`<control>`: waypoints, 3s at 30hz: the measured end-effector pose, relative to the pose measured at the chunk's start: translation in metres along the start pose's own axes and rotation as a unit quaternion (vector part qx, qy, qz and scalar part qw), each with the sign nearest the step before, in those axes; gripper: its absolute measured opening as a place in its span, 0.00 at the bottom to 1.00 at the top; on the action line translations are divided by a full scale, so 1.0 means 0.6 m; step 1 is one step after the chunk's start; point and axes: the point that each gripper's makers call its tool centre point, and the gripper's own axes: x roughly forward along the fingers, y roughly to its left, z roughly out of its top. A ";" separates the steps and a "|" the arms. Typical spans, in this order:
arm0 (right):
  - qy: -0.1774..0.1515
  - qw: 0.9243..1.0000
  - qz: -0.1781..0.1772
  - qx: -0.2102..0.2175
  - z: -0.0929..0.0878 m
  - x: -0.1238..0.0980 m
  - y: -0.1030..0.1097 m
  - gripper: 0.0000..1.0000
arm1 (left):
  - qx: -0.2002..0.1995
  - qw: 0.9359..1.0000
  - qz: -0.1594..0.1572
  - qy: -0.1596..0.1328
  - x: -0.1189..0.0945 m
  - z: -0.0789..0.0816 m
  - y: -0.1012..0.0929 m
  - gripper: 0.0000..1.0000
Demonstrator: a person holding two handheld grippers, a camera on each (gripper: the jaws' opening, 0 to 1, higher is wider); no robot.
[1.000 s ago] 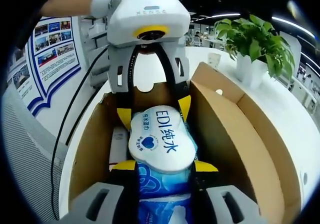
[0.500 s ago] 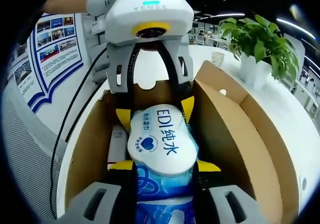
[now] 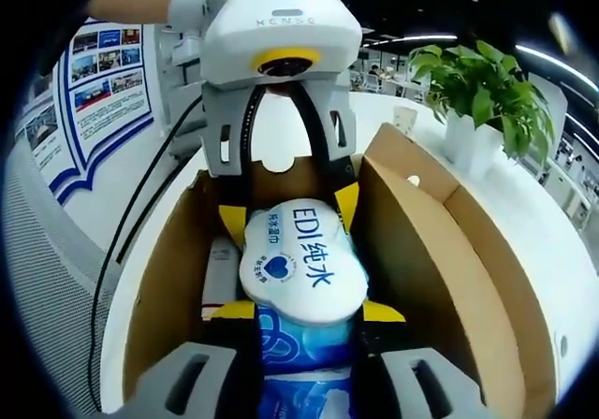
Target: Operate the shoe box by opening the lid, removing the specified soft item, and placing it in the target area until the item is outside and the box remains undamaged.
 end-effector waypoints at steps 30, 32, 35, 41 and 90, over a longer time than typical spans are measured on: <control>-0.034 0.999 -0.013 0.002 0.050 -0.042 0.011 0.31 | 0.021 0.999 0.000 0.024 -0.062 0.020 -0.004 0.49; -0.036 0.999 -0.013 0.001 0.054 -0.047 0.012 0.31 | 0.022 0.999 0.001 0.025 -0.067 0.023 -0.005 0.49; -0.038 0.999 -0.015 0.001 0.060 -0.053 0.012 0.31 | 0.025 0.999 0.004 0.026 -0.075 0.027 -0.004 0.49; -0.041 0.999 -0.014 0.000 0.072 -0.062 0.018 0.31 | 0.025 0.999 0.005 0.030 -0.090 0.030 -0.010 0.49; -0.084 0.995 -0.039 0.030 0.057 -0.285 0.003 0.29 | 0.051 0.998 -0.009 0.037 -0.154 0.226 -0.021 0.49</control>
